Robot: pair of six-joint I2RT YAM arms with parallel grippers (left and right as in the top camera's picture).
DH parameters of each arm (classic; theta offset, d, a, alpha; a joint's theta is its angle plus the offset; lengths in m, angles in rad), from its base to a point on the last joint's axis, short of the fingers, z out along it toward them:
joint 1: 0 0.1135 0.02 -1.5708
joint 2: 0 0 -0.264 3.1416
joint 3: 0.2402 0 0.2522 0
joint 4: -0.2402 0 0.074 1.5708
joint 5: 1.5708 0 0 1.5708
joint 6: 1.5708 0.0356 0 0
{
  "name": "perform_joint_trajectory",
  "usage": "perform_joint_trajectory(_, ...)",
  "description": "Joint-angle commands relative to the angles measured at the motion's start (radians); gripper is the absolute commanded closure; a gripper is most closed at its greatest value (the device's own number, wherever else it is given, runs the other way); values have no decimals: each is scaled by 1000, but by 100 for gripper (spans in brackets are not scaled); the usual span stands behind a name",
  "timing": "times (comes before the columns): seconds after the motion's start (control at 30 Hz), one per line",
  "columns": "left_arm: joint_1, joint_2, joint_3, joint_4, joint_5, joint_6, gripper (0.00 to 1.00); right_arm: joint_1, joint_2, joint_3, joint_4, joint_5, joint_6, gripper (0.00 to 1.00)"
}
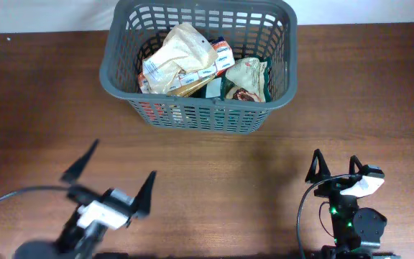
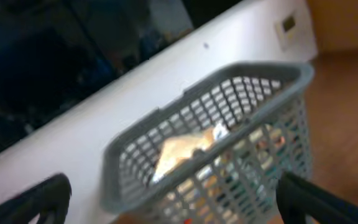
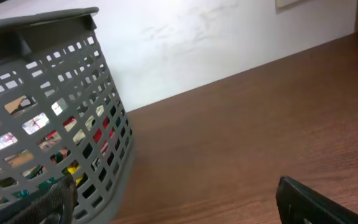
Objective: Pack container
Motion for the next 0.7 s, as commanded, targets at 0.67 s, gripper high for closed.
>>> perform_joint_trajectory(0.67, 6, -264, -729, 504, -105, -23, 1, 6, -3, -5, -6, -19, -3, 1)
